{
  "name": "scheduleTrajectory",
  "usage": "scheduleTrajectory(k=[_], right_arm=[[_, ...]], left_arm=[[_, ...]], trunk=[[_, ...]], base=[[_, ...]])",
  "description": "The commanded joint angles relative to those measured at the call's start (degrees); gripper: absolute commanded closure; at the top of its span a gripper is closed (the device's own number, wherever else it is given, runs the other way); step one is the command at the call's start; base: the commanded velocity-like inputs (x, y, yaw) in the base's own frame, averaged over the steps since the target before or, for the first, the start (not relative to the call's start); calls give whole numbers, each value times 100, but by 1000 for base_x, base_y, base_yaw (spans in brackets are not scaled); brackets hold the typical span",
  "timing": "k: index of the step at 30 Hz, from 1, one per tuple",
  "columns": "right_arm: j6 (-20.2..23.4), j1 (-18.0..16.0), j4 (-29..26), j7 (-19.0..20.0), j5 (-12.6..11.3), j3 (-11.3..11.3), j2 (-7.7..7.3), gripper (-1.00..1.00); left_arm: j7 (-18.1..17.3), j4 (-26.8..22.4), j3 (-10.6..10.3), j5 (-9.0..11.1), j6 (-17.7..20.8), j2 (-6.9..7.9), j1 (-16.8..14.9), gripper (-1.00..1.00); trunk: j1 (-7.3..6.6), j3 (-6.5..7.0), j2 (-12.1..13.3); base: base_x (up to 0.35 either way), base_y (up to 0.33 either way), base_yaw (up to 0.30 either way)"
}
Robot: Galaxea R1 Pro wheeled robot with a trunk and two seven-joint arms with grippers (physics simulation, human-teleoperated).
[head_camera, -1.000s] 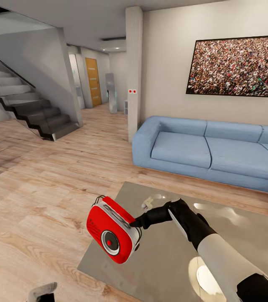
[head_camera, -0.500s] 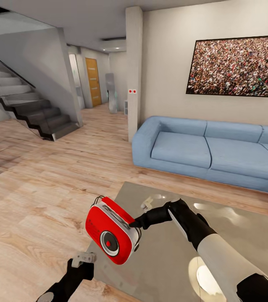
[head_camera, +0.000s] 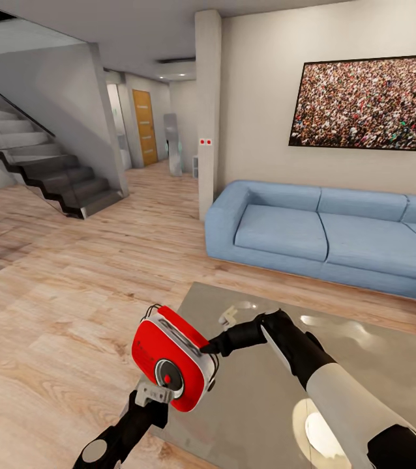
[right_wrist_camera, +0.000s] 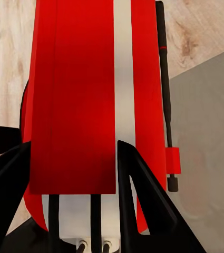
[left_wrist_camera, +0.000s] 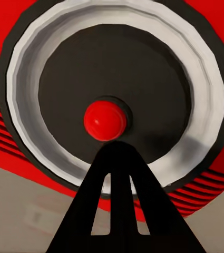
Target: Turn on the radio receiver that's on the table in the living room.
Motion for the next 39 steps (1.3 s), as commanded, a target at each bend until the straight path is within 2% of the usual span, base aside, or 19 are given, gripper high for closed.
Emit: scheduleTrajectory(k=[1, 24, 30, 39], right_arm=[[16, -1, -4, 2, -48, -5, 1, 100], [25, -1, 5, 9, -58, 4, 10, 100], [25, -1, 5, 7, -58, 4, 10, 100], [25, -1, 5, 7, -58, 4, 10, 100]], left_arm=[[2, 3, 3, -13, -1, 2, -7, 100], [5, 34, 26, -42, 39, 36, -157, 100], [5, 499, 26, -35, 166, 16, -457, 100], [5, 635, 26, -30, 146, 23, -521, 100]], trunk=[[0, 0, 0], [0, 0, 0], [0, 0, 0], [0, 0, 0]], base=[[0, 0, 0], [0, 0, 0], [0, 0, 0], [0, 0, 0]])
